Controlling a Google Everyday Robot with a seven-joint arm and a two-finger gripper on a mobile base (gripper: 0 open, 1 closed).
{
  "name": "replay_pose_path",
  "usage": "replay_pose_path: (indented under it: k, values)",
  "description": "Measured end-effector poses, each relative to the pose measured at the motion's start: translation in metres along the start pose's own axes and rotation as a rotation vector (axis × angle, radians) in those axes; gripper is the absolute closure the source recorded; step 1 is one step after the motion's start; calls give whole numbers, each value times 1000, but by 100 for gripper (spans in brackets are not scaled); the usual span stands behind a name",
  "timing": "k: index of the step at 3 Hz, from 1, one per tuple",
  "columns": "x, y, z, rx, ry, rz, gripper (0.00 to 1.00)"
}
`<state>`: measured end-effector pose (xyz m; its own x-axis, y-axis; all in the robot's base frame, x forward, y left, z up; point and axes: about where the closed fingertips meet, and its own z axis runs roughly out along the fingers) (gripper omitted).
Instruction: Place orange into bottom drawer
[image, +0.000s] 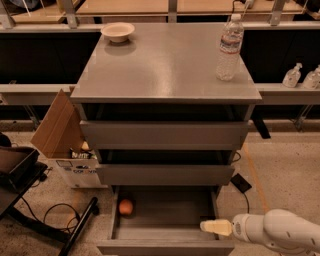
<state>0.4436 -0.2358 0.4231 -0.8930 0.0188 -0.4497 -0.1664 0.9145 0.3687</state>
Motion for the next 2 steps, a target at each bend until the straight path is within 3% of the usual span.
replay_pose_path:
  k: [1,2]
  values:
    - [12,13,-63,50,-47,25,0]
    - [-9,29,-139,145,-278,151,0]
